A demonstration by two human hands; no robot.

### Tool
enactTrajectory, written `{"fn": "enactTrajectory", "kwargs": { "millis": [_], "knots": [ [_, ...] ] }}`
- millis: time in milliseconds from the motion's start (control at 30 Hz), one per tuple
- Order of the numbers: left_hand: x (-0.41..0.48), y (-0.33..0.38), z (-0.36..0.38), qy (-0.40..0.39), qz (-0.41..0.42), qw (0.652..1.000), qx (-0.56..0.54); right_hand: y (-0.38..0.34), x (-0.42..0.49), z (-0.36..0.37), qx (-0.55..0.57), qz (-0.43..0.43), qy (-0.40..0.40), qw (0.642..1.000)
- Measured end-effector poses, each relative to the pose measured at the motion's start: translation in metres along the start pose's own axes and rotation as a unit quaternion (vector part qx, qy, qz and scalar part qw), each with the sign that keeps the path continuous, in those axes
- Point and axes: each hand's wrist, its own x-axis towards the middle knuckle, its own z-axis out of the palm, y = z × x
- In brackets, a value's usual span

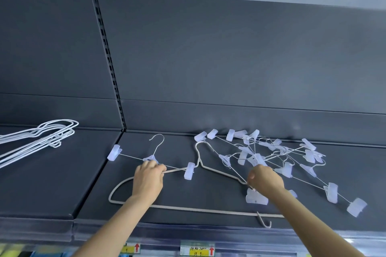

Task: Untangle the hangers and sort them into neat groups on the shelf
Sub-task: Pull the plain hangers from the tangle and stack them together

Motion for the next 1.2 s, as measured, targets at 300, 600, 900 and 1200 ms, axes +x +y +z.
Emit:
{"fn": "enactTrajectory", "kwargs": {
  "millis": [300, 600, 900, 1200],
  "knots": [
    [0.017, 0.035, 0.004, -0.031, 0.094, 0.995, 0.018, 0.000, 0.006, 0.006, 0.020, -0.017, 0.003, 1.000],
    [0.060, 0.019, -0.011, -0.022, 0.000, 0.998, -0.058, 0.074, 0.014, -0.035, 0.030, 0.076, 0.091, 0.993],
    [0.064, 0.026, 0.001, -0.070, -0.050, 0.992, -0.096, 0.084, 0.008, -0.024, -0.029, 0.057, 0.170, 0.983],
    [0.015, 0.023, 0.004, -0.074, -0.042, 0.994, -0.063, 0.004, -0.014, 0.021, -0.006, -0.135, 0.057, 0.989]
  ]
}}
